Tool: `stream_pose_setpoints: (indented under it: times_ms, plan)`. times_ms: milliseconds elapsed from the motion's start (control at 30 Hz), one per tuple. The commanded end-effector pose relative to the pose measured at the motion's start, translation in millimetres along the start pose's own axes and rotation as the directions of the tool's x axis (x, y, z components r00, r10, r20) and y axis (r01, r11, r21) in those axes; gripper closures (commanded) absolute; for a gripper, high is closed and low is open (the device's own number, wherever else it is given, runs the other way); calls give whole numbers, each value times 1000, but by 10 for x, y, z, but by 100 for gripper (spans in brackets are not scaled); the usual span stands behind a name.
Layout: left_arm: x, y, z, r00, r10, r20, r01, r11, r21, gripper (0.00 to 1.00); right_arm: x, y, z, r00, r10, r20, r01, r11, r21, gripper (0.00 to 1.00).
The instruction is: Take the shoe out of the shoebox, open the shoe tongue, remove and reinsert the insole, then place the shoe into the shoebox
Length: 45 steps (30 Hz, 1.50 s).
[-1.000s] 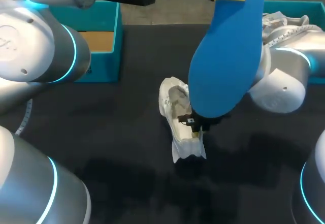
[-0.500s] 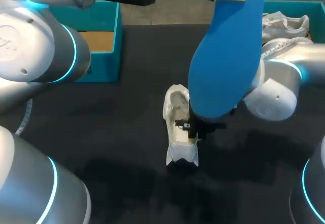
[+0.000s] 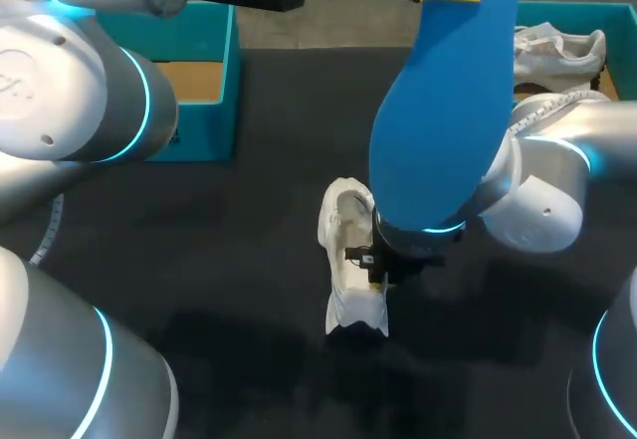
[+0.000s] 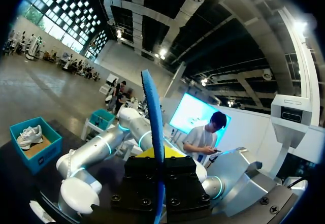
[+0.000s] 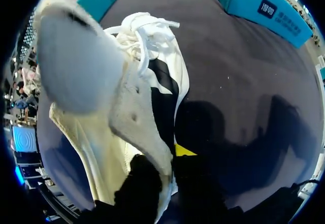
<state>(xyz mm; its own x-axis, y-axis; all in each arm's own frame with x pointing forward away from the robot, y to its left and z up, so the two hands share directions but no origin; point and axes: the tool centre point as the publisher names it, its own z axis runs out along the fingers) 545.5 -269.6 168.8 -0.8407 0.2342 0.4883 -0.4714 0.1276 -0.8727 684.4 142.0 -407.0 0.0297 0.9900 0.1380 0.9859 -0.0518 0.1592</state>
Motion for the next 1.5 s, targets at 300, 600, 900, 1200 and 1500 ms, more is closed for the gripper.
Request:
stream_pose_setpoints:
  times_ms: [300,600,900,1200,1500]
  plan:
    - [-1,6,2,1000,0,0,0,1000,0,100,48,-3,-284,998,-51,20,52,998,-38,0]
    - [-1,6,2,1000,0,0,0,1000,0,100,34,70,-586,995,-105,4,105,992,-68,0]
    - [-1,6,2,1000,0,0,0,1000,0,100,-66,139,-798,981,-178,-74,173,983,-68,0]
    - [-1,6,2,1000,0,0,0,1000,0,100,-106,213,-988,955,-237,-179,220,969,-110,0]
    - [-1,6,2,1000,0,0,0,1000,0,100,-198,259,-1080,909,-286,-304,233,952,-200,0]
